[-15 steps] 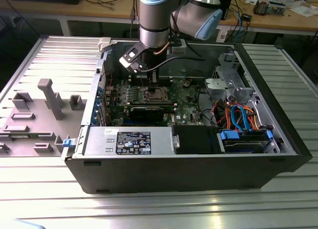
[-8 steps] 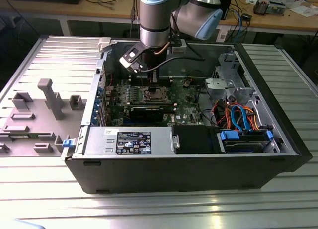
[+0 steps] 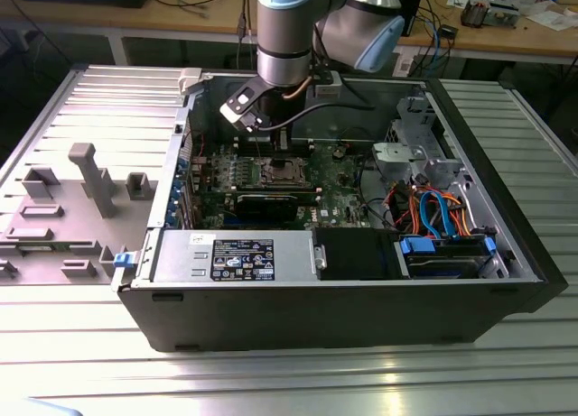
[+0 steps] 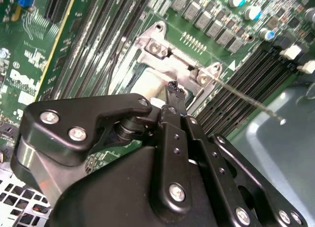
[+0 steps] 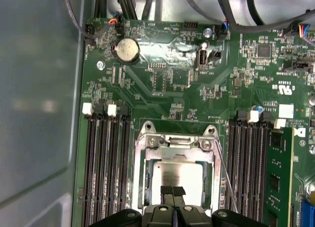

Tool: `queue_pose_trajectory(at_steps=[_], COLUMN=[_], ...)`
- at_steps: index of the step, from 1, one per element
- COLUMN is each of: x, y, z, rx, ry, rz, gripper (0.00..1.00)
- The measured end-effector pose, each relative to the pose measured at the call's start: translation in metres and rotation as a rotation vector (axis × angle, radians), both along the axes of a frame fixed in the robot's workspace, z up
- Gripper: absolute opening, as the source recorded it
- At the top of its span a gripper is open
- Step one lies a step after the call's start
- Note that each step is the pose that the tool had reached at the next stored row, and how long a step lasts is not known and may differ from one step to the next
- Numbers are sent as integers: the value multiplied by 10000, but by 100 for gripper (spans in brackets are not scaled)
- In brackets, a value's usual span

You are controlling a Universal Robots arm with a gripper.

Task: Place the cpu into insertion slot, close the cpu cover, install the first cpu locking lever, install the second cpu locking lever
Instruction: 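Close the cpu cover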

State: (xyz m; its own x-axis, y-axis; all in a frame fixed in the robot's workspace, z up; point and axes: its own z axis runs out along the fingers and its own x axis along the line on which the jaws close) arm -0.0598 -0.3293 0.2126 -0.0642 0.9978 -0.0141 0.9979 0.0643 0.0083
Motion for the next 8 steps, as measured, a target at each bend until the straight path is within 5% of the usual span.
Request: queue_pose_trajectory(at_steps=[8], x=[22], y=[0], z=[0], rx=[0], ry=[0], rz=[1], gripper=[11])
